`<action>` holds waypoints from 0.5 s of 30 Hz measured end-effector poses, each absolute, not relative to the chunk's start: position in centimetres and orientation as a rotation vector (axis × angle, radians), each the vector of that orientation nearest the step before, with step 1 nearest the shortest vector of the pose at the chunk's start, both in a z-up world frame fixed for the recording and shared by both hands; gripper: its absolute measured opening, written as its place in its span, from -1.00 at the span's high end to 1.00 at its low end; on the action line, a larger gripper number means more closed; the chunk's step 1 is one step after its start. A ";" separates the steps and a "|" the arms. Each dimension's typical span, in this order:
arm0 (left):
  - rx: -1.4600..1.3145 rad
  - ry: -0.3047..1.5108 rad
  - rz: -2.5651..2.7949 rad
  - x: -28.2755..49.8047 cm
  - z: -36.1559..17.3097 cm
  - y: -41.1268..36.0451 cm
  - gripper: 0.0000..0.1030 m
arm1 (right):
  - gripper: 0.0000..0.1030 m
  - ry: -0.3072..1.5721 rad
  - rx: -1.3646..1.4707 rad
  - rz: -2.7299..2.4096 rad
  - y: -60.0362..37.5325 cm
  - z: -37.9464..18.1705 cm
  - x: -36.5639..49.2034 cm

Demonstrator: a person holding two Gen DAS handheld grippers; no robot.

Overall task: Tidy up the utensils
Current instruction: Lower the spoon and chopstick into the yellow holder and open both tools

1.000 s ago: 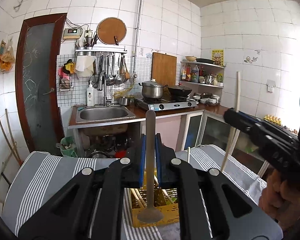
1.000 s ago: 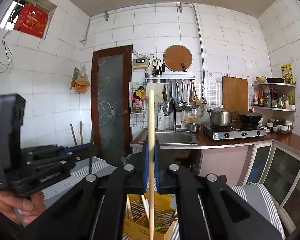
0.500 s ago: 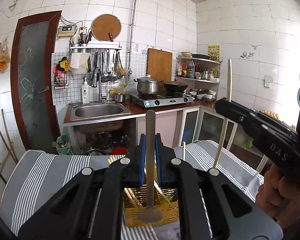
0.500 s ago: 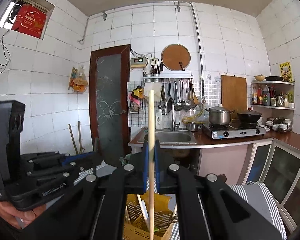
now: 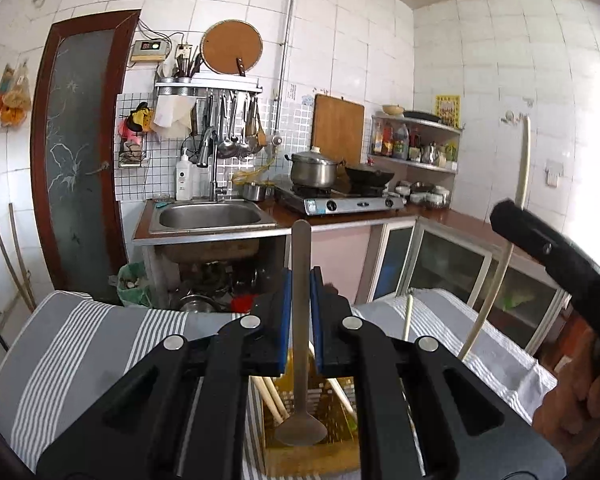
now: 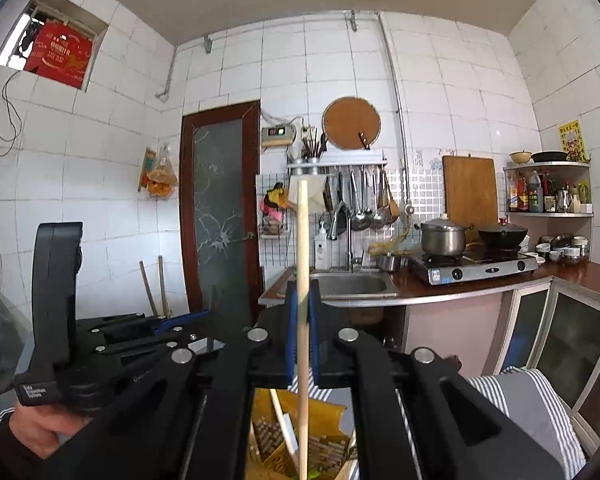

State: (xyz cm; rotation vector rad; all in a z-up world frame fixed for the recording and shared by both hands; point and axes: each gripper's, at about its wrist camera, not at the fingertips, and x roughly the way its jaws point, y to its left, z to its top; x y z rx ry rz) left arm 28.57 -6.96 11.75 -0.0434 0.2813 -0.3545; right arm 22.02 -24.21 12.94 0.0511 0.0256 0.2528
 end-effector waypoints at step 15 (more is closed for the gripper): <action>-0.066 0.352 -0.346 31.4 8.9 -7.0 0.82 | 0.87 0.189 0.074 0.225 -24.3 8.9 26.8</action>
